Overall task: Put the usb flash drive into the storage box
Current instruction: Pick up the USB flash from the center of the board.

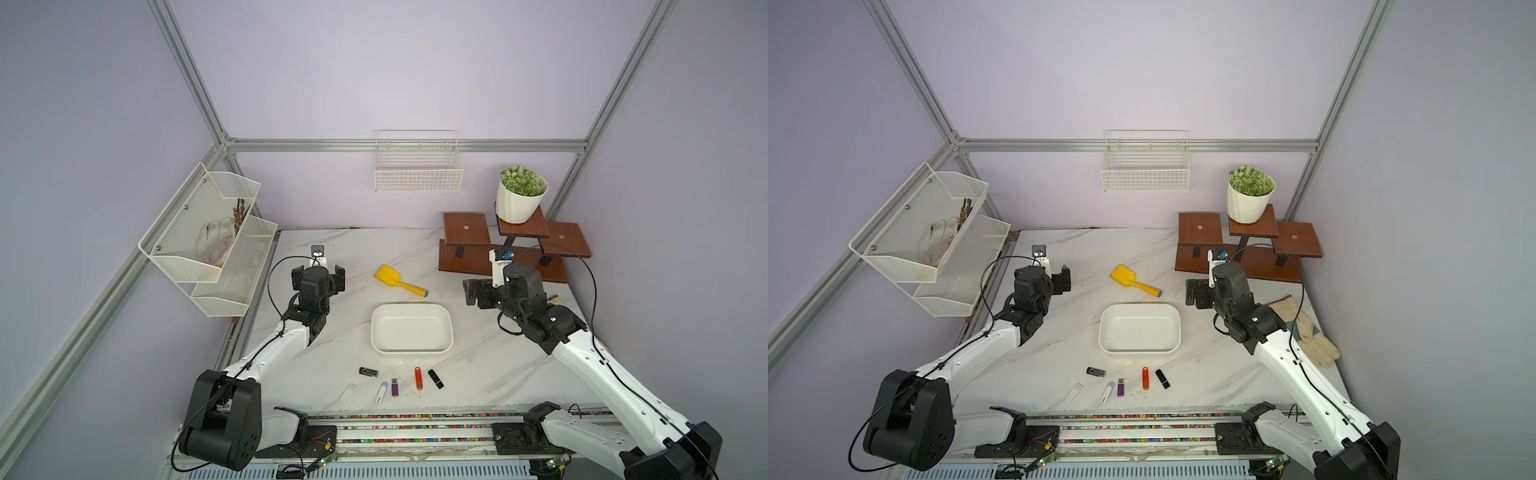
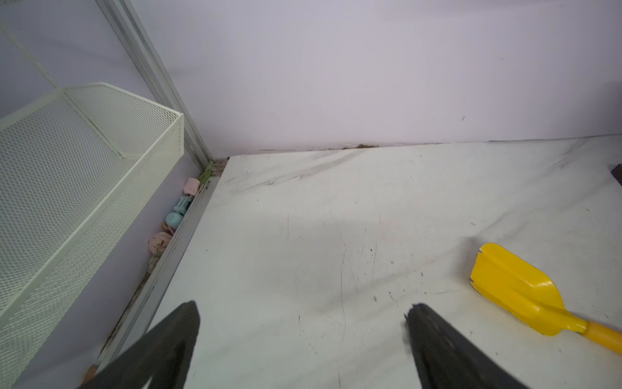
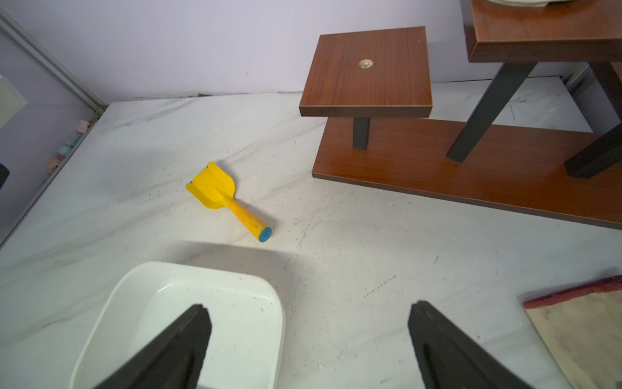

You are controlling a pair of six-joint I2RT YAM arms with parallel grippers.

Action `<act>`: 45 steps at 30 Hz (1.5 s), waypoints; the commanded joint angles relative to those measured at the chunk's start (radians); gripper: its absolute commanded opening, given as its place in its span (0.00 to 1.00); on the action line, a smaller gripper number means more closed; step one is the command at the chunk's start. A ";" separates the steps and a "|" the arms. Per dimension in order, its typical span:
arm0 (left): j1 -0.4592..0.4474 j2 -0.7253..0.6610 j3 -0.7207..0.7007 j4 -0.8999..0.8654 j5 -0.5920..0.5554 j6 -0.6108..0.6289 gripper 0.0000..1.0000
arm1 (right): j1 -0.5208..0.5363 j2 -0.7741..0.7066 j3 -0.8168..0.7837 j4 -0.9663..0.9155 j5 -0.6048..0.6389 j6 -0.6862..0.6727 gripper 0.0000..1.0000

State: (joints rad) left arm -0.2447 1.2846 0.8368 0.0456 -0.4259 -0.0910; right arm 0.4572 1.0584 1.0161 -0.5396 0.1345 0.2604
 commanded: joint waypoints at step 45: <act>-0.008 -0.251 0.071 -0.781 0.288 -0.339 1.00 | 0.696 0.417 -0.185 -0.127 0.077 0.364 0.45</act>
State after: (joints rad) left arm -0.2493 1.0527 0.9031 -0.7345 -0.1558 -0.4103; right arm 1.1717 1.4696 0.8322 -0.7124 0.1886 0.6506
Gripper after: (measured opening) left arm 0.998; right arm 0.442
